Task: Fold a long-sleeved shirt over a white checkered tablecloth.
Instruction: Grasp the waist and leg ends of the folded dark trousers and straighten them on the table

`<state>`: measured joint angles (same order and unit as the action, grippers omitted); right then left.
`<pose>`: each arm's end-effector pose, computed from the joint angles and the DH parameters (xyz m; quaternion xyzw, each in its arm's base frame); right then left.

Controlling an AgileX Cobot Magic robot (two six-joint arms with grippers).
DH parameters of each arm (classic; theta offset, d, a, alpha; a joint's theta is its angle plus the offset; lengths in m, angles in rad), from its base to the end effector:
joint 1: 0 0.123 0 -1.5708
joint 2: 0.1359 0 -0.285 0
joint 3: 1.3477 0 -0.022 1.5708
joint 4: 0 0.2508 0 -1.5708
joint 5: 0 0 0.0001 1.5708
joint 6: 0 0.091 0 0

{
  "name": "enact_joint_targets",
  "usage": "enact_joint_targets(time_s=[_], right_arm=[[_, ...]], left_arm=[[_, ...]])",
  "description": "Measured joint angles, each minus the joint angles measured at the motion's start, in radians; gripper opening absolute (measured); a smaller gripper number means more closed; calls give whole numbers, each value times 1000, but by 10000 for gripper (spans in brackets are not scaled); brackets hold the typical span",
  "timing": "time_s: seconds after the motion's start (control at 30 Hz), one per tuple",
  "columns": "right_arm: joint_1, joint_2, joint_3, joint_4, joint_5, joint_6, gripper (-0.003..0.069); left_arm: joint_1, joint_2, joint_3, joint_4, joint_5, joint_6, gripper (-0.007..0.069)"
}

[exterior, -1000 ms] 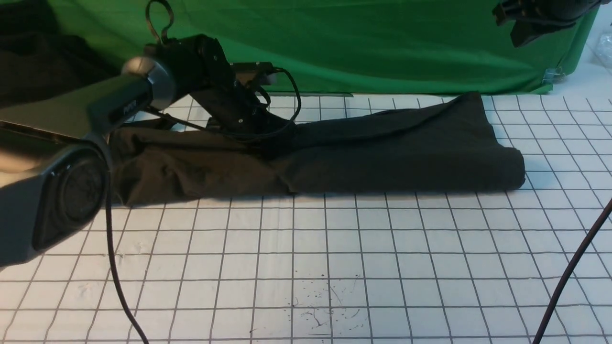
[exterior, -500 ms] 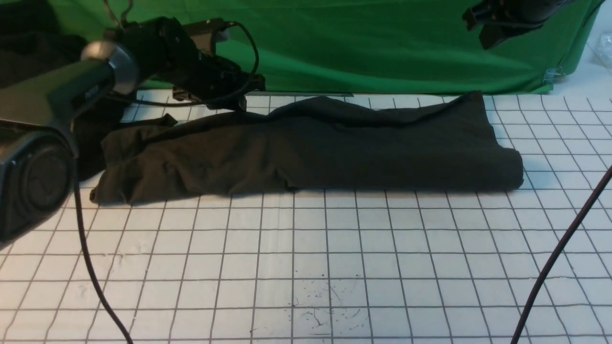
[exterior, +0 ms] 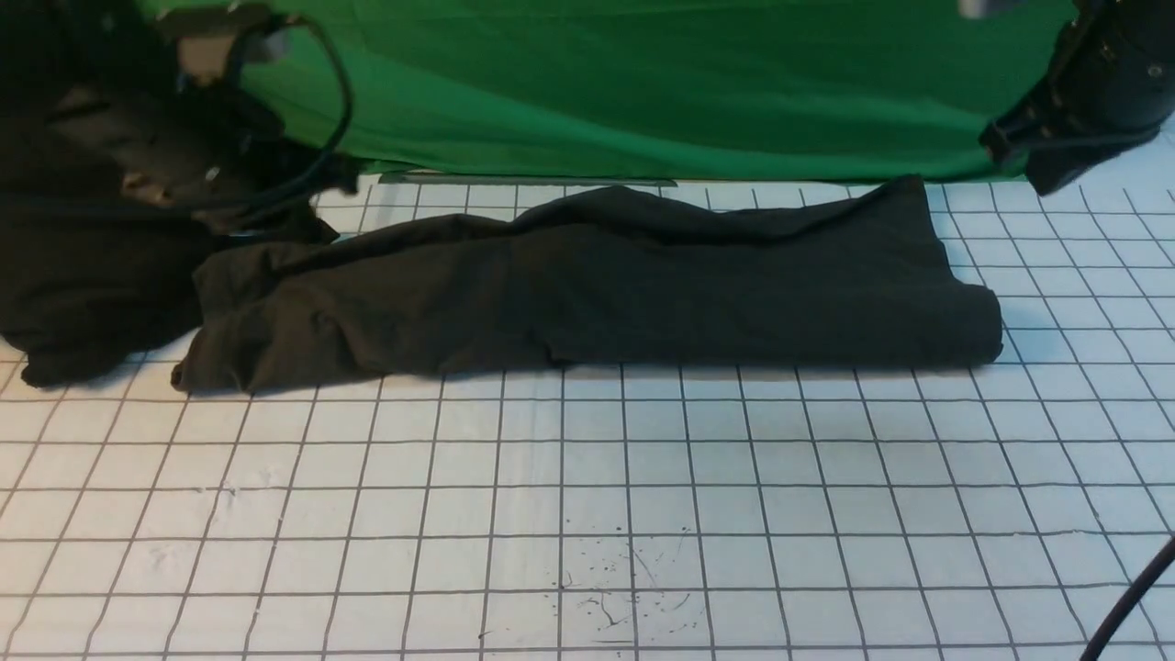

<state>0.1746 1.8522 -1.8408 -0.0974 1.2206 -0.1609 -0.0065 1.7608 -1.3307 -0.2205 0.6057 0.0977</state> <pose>0.3967 0.0615 0.3420 -0.1696 0.9614 -0.0468 0.2115 0.3881 -0.0139 0.2566 -0.0176 0.9484 -0.0734 0.3079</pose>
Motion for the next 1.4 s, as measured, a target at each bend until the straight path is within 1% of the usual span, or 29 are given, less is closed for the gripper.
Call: enact_joint_targets(time_s=[0.03,0.07,0.13,0.23,0.3,0.4,0.43,0.5,0.53,0.6,0.67,0.7,0.77,0.83,0.97,1.0,1.07,1.1,1.13,1.17,1.3,1.37,1.4], right_arm=[[-1,-4,15,-1,0,0,6],[-1,-4,18,-1,0,0,6],[-2,-4,40,1,-3,0,6],[-2,-3,43,6,-10,0,6],[-2,-4,43,6,-14,0,8],[-2,-5,43,6,-20,1,8],[-2,-5,43,6,-22,1,10],[-2,-5,43,6,-23,1,10],[-2,-5,43,6,-25,1,11],[-2,-5,43,7,-27,1,14],[-2,-5,43,7,-27,1,14],[-2,-5,43,7,-27,1,14],[-2,-5,43,7,-27,1,17],[-2,-5,43,7,-27,1,18],[-2,-5,43,7,-27,1,20],[-2,-5,43,7,-27,1,20],[-2,-5,43,7,-29,1,20],[-2,-5,43,7,-31,1,20],[-2,-5,43,7,-31,1,20],[-2,-5,43,7,-34,1,20],[-2,-5,43,7,-38,5,20],[-2,-5,43,7,-39,5,20],[-2,-5,43,7,-39,6,20]], left_arm=[[29,-17,58,-13,-28,-12,1],[34,-20,67,-20,-38,-14,1],[103,-30,152,-43,-81,-22,1],[137,-18,173,-42,-99,-22,11],[139,-11,175,-37,-111,-18,26],[140,16,177,-36,-196,2,130],[140,27,177,-33,-233,5,184],[140,38,177,-29,-263,5,233],[140,54,176,-28,-291,6,302],[140,83,172,-31,-321,6,393],[140,113,172,-52,-329,6,455],[140,123,172,-59,-329,11,471],[139,133,172,-66,-329,30,480],[139,133,172,-67,-330,40,472],[139,133,172,-72,-336,56,373],[139,133,172,-73,-336,56,360],[139,133,172,-74,-336,60,279],[139,133,172,-74,-336,60,248],[139,133,172,-74,-335,60,242],[137,133,172,-74,-328,66,194],[119,133,172,-74,-297,84,66],[110,133,168,-74,-284,88,30],[108,133,161,-74,-271,89,24]])
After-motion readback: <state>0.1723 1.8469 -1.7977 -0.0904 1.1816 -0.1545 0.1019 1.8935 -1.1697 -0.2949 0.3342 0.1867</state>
